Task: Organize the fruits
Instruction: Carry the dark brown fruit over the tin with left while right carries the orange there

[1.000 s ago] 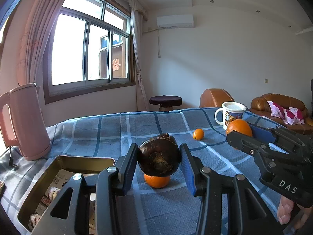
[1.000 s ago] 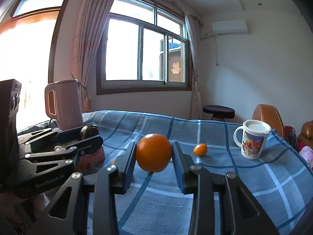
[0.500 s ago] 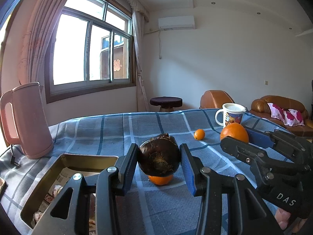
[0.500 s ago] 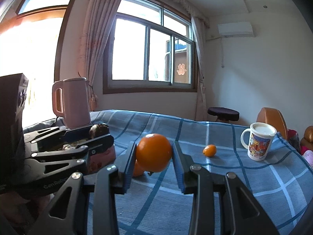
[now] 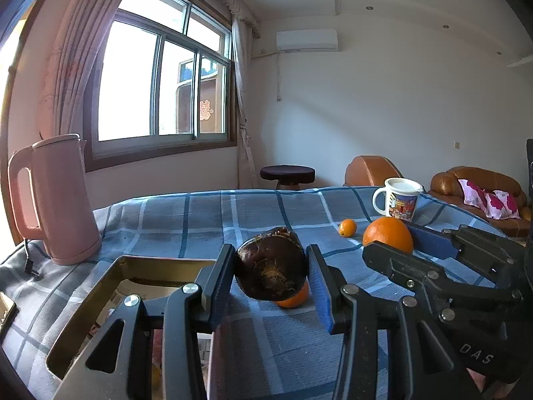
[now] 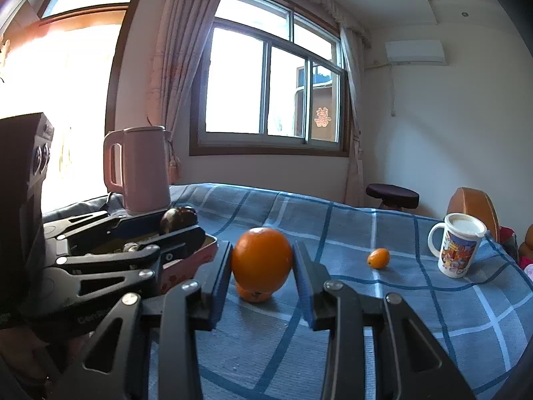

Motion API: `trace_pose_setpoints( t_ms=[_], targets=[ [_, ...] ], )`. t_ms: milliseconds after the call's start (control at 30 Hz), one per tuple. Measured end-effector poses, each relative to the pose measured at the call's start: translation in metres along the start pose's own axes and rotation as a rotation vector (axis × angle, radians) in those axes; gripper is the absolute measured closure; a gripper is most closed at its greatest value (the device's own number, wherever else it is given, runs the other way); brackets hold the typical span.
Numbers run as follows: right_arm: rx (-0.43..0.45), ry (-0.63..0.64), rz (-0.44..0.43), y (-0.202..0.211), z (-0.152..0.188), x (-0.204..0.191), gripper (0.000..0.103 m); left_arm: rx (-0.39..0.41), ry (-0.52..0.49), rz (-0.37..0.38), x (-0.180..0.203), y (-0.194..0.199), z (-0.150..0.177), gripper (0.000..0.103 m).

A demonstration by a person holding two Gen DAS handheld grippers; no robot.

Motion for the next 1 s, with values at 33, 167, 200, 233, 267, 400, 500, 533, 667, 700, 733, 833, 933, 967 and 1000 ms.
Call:
trace_pose_setpoints(
  t_ms=[33, 167, 200, 233, 267, 400, 500, 533, 667, 700, 733, 833, 933, 967, 1000],
  targets=[
    [-0.001, 0.004, -0.003, -0.001, -0.001, -0.002, 0.064, 0.0, 0.002, -0.003, -0.002, 0.002, 0.0, 0.058],
    [-0.004, 0.008, -0.015, -0.003, -0.002, -0.008, 0.064, 0.004, 0.011, -0.008, -0.008, 0.007, -0.001, 0.058],
    [-0.004, 0.008, -0.019, -0.004, -0.002, -0.009, 0.064, 0.005, 0.012, -0.011, -0.009, 0.008, -0.001, 0.058],
    [-0.004, 0.009, -0.024, -0.005, -0.003, -0.01, 0.064, 0.005, 0.015, -0.013, -0.011, 0.009, -0.002, 0.058],
    [-0.004, 0.01, -0.027, -0.005, -0.003, -0.012, 0.064, 0.005, 0.018, -0.015, -0.013, 0.01, -0.002, 0.058],
    [-0.002, 0.021, -0.039, -0.007, -0.005, -0.019, 0.064, 0.005, 0.023, -0.024, -0.019, 0.013, -0.004, 0.058],
    [-0.001, 0.026, -0.049, -0.009, -0.006, -0.023, 0.064, 0.004, 0.028, -0.034, -0.025, 0.015, -0.005, 0.058],
    [-0.001, 0.028, -0.053, -0.009, -0.007, -0.025, 0.064, 0.005, 0.031, -0.039, -0.027, 0.016, -0.006, 0.058],
    [-0.003, 0.037, -0.068, -0.012, -0.01, -0.032, 0.064, 0.005, 0.037, -0.056, -0.035, 0.019, -0.007, 0.058],
    [-0.002, 0.038, -0.073, -0.013, -0.01, -0.033, 0.064, 0.005, 0.039, -0.058, -0.037, 0.021, -0.007, 0.058],
    [-0.001, 0.04, -0.077, -0.013, -0.011, -0.034, 0.064, 0.006, 0.04, -0.062, -0.04, 0.022, -0.008, 0.058],
    [-0.002, 0.047, -0.091, -0.015, -0.013, -0.041, 0.064, 0.002, 0.045, -0.076, -0.047, 0.024, -0.008, 0.058],
    [-0.003, 0.057, -0.104, -0.017, -0.016, -0.048, 0.064, -0.002, 0.047, -0.09, -0.054, 0.027, -0.008, 0.058],
    [-0.003, 0.061, -0.108, -0.018, -0.016, -0.051, 0.064, -0.003, 0.049, -0.094, -0.056, 0.027, -0.008, 0.058],
    [-0.004, 0.066, -0.112, -0.019, -0.017, -0.053, 0.064, -0.006, 0.051, -0.098, -0.058, 0.027, -0.008, 0.058]
  ],
)
Point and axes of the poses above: each gripper's, at about its wrist camera, not at the fingertips, and y roughly against the way its jaws point, x to its right, z to its underside, the point moved 7 cm from there along -y, roughly the way its jaws point, and after that the axes turned 12 degrees about y, right-handed, at the moved point
